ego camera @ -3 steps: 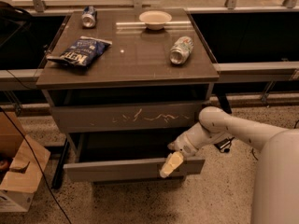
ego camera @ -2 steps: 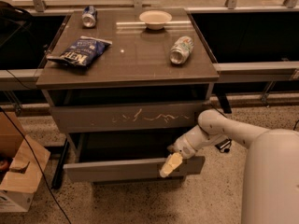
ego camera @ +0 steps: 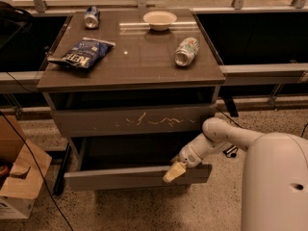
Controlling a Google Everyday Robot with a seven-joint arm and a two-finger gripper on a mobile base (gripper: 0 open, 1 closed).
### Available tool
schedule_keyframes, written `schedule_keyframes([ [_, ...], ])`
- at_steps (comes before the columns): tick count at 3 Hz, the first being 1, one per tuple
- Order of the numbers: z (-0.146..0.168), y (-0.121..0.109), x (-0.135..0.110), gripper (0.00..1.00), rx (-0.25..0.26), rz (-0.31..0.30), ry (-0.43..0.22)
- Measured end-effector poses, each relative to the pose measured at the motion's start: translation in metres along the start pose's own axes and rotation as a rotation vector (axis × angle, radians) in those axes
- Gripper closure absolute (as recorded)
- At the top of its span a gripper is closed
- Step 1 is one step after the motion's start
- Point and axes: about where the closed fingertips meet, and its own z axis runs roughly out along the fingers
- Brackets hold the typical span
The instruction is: Open middle drawer
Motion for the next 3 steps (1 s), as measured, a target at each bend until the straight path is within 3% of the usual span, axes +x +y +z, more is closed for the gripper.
schedule_keyframes([
  [1, 0.009, 0.022, 0.023, 0.70, -0.013, 0.011, 0.053],
  [2, 0.010, 0.022, 0.024, 0.56, -0.013, 0.012, 0.053],
  [3, 0.018, 0.047, 0.049, 0.33, -0.023, 0.051, 0.068],
])
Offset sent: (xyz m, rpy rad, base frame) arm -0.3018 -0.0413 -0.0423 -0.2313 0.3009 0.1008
